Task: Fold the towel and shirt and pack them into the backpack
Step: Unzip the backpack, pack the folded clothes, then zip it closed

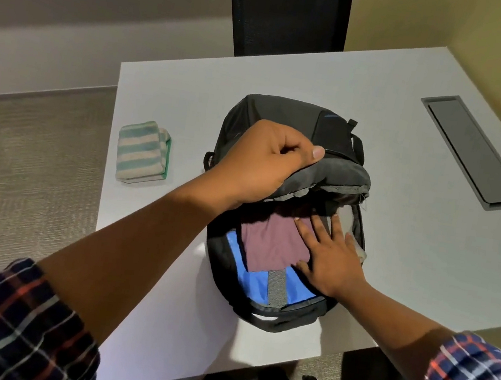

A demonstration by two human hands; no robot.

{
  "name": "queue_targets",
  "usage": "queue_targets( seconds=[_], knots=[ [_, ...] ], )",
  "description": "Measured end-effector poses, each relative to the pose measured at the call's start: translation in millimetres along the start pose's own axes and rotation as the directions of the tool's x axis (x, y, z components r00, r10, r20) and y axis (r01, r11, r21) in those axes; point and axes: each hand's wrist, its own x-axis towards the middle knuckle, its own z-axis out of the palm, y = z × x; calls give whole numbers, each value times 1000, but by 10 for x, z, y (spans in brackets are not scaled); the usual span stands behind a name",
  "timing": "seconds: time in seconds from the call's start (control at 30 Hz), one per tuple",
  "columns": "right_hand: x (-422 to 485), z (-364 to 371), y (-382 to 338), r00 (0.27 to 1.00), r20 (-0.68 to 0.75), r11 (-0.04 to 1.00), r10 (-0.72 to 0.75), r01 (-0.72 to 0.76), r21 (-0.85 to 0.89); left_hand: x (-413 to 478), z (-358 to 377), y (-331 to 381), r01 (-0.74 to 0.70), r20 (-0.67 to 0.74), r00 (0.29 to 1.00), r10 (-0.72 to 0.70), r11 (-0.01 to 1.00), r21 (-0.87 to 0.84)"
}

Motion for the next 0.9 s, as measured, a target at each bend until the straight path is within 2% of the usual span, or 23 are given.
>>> queue_targets(
  seconds=[0.1,0.2,0.4,0.57,0.77,0.9],
  knots=[
    [41,-8,-258,1000,3,996,-23,23,81,10,85,72,-9,12,1000,10,1000,-28],
    [84,-25,-440,999,33,994,24,-27,102,30,131,112,-20,1,1000,20,999,-31],
    [156,-171,-584,991,-98,991,95,-84,106,35,94,62,-3,-35,999,1,999,-44],
    [332,-164,-724,984,-38,973,172,-164,163,24,89,45,-10,-24,1000,9,1000,-15],
    [382,61,-739,988,-28,984,155,-151,99,327,-144,248,-46,-67,997,45,999,-15],
    [387,138,-736,987,-47,987,151,-148,57,459,-211,307,-96,-29,995,97,995,31]
  ],
)
